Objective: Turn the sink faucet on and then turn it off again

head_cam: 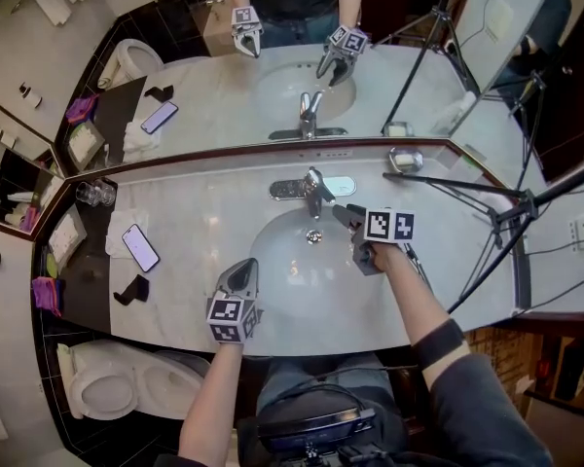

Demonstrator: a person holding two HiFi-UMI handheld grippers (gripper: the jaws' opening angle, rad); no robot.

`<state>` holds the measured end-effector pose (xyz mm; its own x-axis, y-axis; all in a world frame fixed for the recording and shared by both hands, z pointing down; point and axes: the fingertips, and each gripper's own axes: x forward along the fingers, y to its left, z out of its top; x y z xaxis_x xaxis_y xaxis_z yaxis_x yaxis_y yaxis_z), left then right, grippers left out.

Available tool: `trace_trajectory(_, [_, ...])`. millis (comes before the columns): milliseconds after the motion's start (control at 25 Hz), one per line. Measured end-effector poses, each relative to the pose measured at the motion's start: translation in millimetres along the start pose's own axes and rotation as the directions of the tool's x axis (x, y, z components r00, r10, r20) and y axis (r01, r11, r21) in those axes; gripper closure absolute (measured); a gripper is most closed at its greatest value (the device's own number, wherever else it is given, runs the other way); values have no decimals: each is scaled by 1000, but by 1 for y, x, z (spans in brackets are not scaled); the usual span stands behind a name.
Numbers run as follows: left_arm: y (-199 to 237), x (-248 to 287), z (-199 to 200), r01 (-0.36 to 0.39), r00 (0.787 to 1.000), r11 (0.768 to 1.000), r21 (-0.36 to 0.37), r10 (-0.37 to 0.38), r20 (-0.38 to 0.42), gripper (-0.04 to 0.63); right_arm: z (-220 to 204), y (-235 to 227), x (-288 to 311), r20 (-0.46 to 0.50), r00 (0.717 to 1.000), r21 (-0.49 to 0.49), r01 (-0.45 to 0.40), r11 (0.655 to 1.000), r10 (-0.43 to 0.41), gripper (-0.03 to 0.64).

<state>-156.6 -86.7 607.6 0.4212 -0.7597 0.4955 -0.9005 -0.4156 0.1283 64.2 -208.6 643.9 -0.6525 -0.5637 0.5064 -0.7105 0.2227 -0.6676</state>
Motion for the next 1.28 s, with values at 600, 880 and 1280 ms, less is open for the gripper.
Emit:
trace_trajectory(600, [17, 8, -29, -35, 998, 999, -34, 33, -58, 607, 17, -7, 73, -61, 994, 119, -86, 989, 94, 459])
trace_trajectory(880, [20, 8, -43, -41, 996, 998, -50, 37, -78, 607, 23, -7, 78, -57, 996, 143, -60, 988, 69, 513])
trace_trajectory(1280, [19, 13, -38, -32, 997, 998, -45, 29, -72, 607, 30, -6, 76, -25, 997, 248, -61, 967, 70, 512])
